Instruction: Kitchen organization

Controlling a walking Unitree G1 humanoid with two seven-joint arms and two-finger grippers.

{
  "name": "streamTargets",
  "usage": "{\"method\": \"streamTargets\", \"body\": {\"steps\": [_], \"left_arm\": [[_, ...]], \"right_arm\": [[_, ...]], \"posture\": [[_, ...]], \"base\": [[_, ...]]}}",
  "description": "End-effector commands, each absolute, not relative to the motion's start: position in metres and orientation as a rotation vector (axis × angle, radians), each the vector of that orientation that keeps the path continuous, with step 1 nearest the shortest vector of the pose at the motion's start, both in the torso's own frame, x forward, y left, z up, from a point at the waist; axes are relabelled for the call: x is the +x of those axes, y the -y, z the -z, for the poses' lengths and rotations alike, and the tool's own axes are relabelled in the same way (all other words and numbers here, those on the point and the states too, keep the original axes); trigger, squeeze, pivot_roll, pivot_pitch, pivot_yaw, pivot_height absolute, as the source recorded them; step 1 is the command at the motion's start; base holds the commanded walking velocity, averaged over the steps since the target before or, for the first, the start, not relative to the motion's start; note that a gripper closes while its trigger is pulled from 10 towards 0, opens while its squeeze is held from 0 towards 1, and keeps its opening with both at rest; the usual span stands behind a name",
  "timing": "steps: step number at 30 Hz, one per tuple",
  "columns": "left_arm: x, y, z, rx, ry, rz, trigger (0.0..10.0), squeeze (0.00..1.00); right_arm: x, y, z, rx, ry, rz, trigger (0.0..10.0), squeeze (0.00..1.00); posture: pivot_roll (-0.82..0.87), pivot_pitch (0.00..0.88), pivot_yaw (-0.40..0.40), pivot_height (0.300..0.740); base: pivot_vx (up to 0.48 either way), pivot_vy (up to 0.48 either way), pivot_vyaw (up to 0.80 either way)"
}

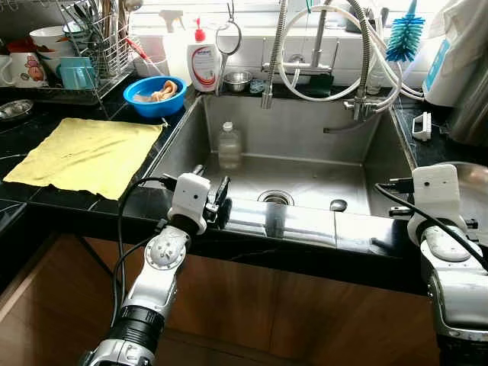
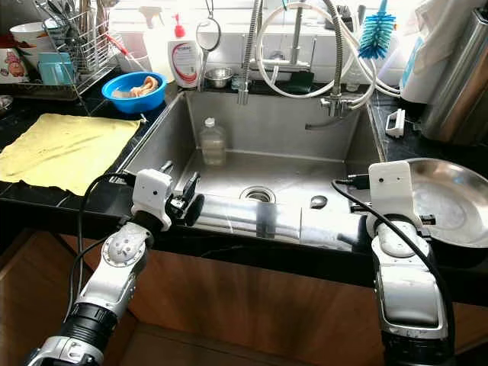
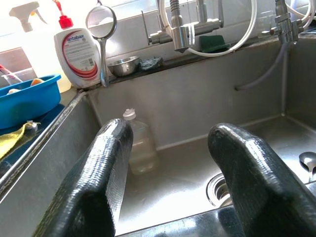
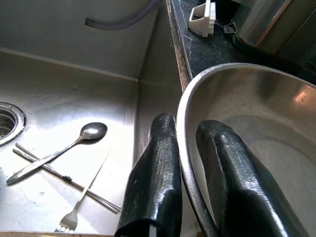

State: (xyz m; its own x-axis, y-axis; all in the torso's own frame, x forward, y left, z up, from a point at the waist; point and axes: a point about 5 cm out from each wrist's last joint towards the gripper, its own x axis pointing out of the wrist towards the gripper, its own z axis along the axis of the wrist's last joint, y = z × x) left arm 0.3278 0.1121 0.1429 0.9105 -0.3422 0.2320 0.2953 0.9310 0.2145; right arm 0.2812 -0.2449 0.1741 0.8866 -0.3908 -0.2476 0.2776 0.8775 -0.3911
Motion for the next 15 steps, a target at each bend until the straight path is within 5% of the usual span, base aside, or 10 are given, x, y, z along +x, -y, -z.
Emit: {"method": "streamTargets", "body": {"steps": [1,15], "left_arm": [[0.33,-0.113,-0.145,0.188,0.277,0.338,10.0,0.0],[0.33,-0.113,-0.145,0.188,0.273,0.335,10.0,0.0]], "right_arm": [[0.284,0.241,-0.178,-0.337,-0.311,0.34,0.0,0.0],[0.293,0.229,-0.208,-0.336,-0.134,0.278,0.0,0.0]], "posture": [[-0.04,0.0,0.029,0.74],[-0.04,0.0,0.029,0.74]], "base": [[0.0,0.0,0.0],[0.0,0.0,0.0]]}}
